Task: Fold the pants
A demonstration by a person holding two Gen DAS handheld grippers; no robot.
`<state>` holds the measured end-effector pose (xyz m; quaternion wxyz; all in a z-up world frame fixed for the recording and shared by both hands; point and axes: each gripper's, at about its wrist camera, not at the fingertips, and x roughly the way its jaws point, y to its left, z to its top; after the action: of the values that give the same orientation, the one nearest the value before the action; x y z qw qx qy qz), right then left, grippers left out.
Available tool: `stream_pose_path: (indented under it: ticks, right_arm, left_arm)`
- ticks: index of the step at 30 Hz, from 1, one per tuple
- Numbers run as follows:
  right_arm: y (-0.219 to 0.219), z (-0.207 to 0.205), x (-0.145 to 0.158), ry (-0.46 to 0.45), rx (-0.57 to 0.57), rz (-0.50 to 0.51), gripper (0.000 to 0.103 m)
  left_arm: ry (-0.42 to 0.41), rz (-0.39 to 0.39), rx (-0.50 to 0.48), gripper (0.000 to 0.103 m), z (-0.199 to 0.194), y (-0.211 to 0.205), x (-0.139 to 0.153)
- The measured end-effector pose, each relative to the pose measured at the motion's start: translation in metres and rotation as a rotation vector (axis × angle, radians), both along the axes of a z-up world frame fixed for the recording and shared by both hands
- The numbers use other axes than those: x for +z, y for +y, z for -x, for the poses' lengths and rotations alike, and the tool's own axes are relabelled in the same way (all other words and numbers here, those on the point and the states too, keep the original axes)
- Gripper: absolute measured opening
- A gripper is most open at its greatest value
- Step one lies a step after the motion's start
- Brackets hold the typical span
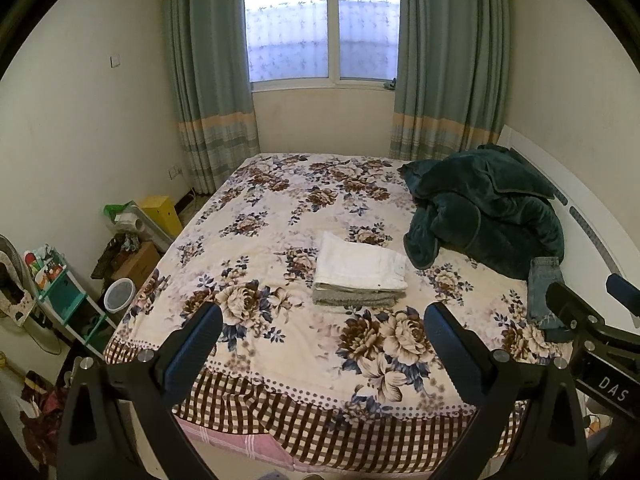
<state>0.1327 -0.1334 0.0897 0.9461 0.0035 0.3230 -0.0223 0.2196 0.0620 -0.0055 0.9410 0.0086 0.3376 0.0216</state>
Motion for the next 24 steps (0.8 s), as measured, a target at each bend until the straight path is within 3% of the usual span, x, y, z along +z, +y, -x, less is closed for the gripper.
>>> stream_pose_path:
  ticks: [24]
  right_arm:
    - [0.0007,-0.0018,0.0003,0.000,0.003,0.000,0.103]
  left_arm:
    - [-0.013,0.000,0.010,0.103,-0.0062,0.0048,0.0036]
